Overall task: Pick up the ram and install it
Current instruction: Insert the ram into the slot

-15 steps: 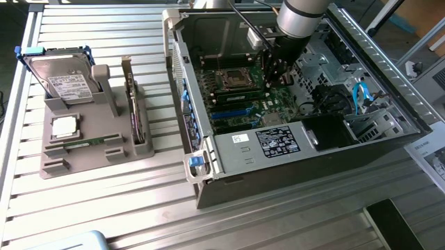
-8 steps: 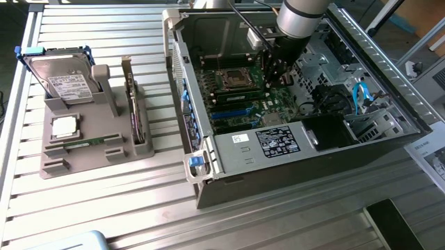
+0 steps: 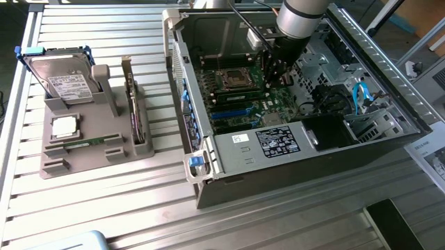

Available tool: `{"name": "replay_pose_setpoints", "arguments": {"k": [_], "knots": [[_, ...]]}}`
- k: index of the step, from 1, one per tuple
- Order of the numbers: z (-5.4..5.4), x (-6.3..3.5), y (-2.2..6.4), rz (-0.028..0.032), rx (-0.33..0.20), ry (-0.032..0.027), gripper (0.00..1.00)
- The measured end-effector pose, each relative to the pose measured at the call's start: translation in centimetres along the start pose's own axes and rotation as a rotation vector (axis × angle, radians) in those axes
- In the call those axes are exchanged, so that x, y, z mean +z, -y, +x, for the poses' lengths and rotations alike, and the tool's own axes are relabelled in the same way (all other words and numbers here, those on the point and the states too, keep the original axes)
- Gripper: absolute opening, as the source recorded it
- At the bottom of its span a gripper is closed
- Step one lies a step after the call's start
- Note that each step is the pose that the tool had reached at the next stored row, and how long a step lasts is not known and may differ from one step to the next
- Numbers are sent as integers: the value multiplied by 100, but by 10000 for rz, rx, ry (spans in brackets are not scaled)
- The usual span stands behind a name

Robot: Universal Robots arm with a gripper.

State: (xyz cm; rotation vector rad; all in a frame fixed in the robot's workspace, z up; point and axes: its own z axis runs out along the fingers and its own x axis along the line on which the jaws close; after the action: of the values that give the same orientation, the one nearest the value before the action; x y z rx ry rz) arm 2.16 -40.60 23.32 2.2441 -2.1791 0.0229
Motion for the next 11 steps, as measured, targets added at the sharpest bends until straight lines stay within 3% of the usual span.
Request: {"name": "replay_pose_setpoints", "arguments": {"k": [11], "knots": [[0, 16, 0, 8, 0, 0, 11]]}}
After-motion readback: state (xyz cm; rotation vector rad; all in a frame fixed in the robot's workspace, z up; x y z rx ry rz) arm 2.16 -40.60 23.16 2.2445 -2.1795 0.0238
